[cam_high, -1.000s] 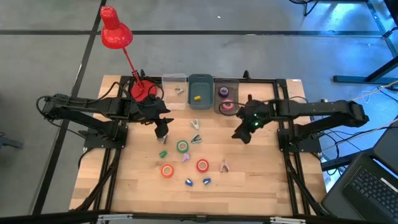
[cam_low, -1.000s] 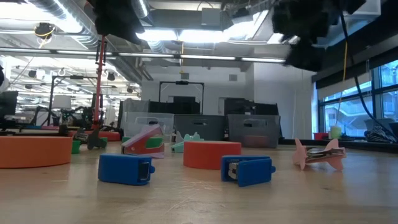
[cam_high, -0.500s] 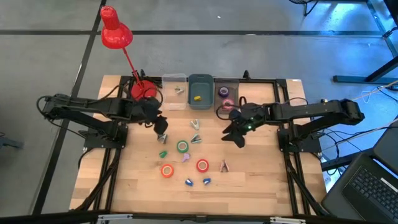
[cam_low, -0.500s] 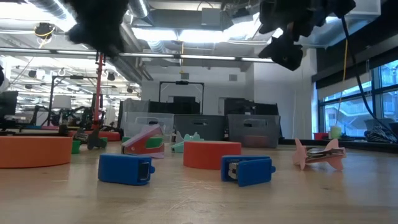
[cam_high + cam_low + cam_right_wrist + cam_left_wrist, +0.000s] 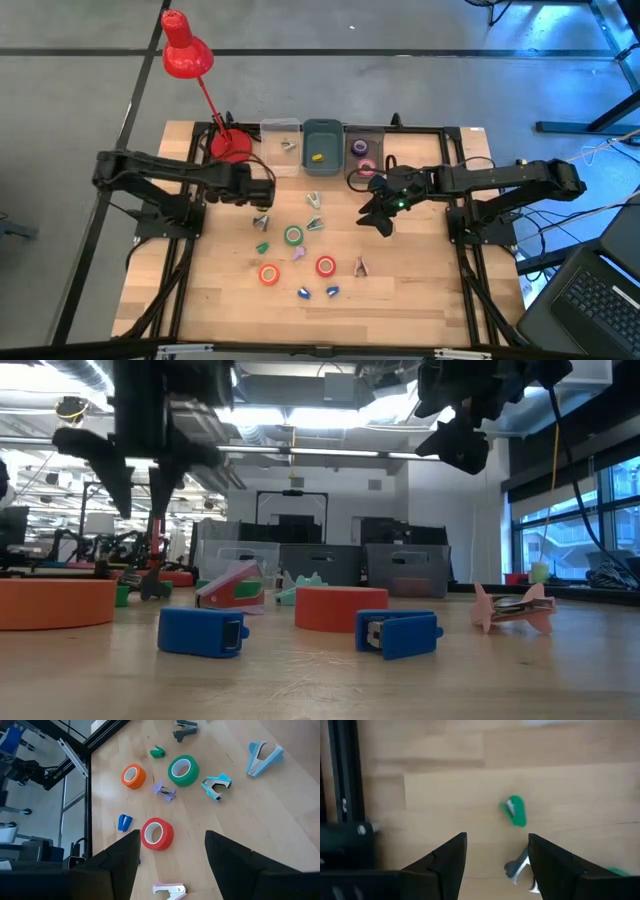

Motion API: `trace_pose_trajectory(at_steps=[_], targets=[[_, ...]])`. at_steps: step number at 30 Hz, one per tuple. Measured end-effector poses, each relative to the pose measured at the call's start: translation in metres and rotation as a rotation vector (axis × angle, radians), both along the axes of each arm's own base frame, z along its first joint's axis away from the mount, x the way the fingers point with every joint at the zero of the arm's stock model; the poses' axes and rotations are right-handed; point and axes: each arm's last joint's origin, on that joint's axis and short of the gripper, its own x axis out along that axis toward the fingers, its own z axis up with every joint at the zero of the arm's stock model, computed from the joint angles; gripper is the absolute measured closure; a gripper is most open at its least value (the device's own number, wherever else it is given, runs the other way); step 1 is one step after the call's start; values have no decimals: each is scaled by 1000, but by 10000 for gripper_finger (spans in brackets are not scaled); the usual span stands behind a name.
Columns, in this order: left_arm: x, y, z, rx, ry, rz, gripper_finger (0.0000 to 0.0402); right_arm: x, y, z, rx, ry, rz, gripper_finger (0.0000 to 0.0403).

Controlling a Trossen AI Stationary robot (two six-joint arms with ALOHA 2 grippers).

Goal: Pick and place Stapler, Stapler remover, tape
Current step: Put the top green stapler into the blue bin

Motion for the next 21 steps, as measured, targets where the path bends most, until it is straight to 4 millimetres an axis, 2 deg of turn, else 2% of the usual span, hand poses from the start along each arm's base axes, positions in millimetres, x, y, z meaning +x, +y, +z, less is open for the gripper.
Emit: trace_pose_trajectory(at_steps=[10, 21], targets=[[35, 15, -42, -125, 24, -18, 201, -1, 1, -1, 11, 16, 16, 179], [43, 27, -66, -171, 89, 12, 201, -7, 1, -7, 27, 102, 41, 179]])
